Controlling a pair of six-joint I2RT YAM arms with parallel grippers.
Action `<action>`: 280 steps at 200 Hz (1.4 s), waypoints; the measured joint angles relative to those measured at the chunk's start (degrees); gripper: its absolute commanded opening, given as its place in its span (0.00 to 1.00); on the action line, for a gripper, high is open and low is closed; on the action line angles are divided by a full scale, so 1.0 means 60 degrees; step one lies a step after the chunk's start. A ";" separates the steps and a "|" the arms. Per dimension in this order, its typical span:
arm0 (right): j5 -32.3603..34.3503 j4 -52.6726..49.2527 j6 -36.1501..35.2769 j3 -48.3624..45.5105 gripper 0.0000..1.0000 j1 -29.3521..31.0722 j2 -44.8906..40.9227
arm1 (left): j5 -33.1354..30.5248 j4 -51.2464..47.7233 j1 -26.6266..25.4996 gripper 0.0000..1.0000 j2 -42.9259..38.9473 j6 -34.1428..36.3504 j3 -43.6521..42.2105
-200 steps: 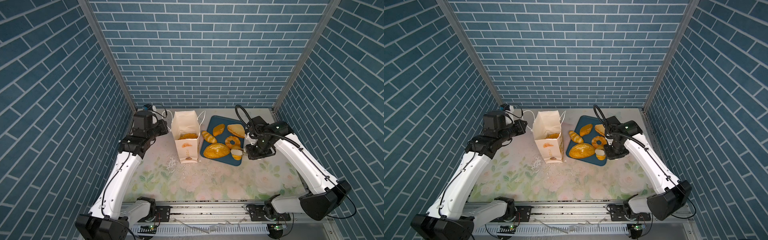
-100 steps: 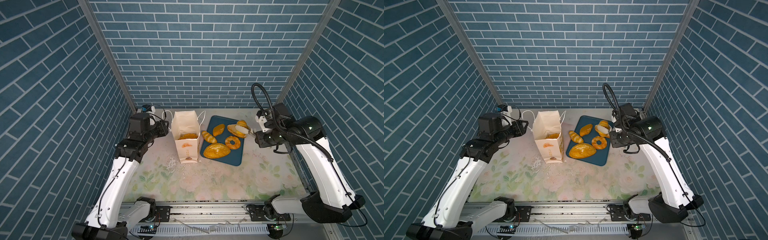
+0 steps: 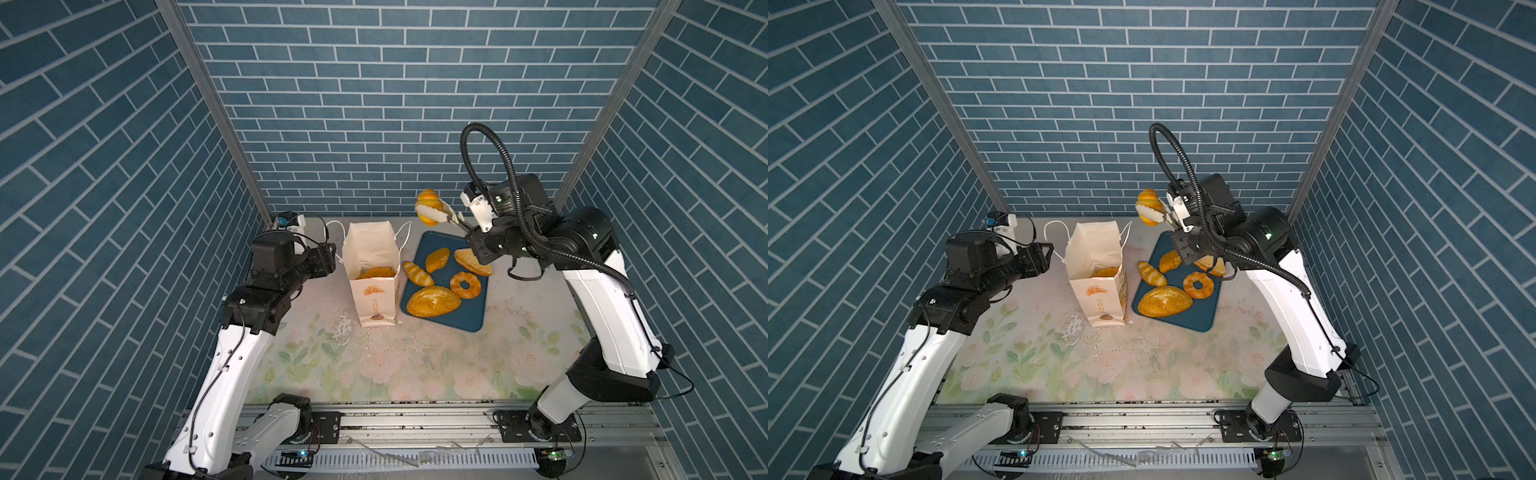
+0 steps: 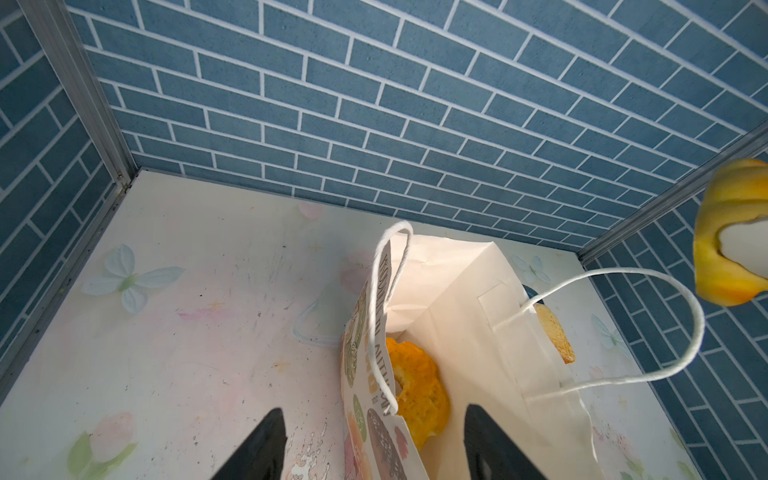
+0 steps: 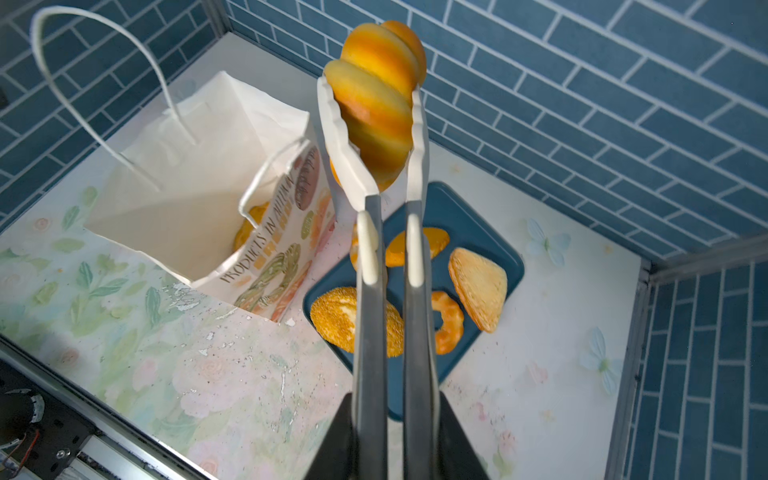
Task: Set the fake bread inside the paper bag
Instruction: 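Carry the striped bun in the tongs over the paper bag, then open the tongs to drop the striped bun into the bag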
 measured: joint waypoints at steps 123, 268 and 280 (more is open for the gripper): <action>-0.0029 0.1530 -0.1872 0.1260 0.23 0.1249 0.1974 | -0.0200 -0.0259 0.0000 0.71 -0.0051 0.0350 0.0011; -0.0157 -0.0098 -0.1508 0.1129 0.38 0.1483 0.2998 | 0.0146 -0.0299 0.0000 0.71 -0.0423 0.0175 -0.0193; -0.0098 -0.0117 -0.1508 0.1140 0.40 0.1483 0.2998 | 0.0164 -0.0299 0.0000 0.71 -0.0423 0.0171 -0.0193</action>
